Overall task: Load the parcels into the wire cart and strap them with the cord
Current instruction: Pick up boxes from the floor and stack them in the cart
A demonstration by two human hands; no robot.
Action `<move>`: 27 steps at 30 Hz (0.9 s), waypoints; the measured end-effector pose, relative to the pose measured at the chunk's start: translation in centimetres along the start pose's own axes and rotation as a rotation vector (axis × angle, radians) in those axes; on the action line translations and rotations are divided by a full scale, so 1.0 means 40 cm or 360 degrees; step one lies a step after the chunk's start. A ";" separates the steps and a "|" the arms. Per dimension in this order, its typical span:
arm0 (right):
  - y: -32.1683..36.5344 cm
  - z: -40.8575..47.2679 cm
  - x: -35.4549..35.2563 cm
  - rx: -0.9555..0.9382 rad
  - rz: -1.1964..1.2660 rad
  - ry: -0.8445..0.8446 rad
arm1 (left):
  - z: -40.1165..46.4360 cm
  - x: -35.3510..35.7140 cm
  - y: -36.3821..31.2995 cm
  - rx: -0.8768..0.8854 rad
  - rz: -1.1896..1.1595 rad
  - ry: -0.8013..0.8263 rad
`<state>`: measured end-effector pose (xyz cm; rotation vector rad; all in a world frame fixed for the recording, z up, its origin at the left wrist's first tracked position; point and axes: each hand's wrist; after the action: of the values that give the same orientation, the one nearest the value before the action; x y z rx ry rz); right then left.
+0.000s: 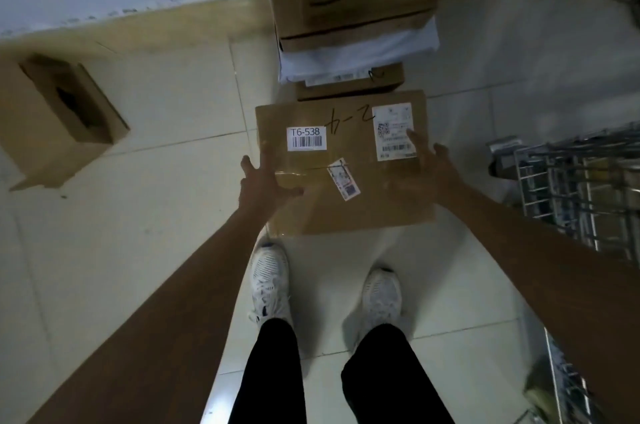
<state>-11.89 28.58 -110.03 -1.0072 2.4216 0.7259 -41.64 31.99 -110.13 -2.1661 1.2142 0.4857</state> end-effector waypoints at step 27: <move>0.104 -0.717 -0.376 -0.0091 0.0135 -0.0370 | -0.652 -0.364 -0.300 0.0404 0.0004 -0.0223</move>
<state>-10.17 21.55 -78.19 -0.7962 2.2636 0.8940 -38.22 28.89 -78.27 -1.8847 1.1364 0.4500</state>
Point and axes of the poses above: each hand's wrist, its own z-axis towards the middle knuckle, its own x-axis out of the palm, y = z × x, and after that the axes turned 1 degree about y, right-handed
